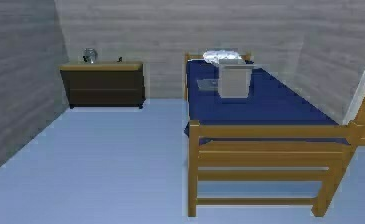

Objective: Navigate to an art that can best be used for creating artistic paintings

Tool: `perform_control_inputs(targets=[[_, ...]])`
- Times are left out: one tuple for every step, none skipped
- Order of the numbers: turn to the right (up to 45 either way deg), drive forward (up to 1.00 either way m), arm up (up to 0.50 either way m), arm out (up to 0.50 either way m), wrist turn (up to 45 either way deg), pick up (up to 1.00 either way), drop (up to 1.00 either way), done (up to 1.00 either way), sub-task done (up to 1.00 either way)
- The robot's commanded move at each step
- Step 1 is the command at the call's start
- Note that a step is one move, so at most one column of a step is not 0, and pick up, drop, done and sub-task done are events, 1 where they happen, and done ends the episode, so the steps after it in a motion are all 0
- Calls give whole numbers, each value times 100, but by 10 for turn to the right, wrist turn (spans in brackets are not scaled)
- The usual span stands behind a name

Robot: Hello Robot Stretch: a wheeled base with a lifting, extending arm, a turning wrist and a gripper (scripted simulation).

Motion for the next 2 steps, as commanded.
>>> perform_control_inputs(targets=[[450, 0, 0, 0, 0, 0, 0, 0, 0], [90, 0, 0, 0, 0, 0, 0, 0, 0]])
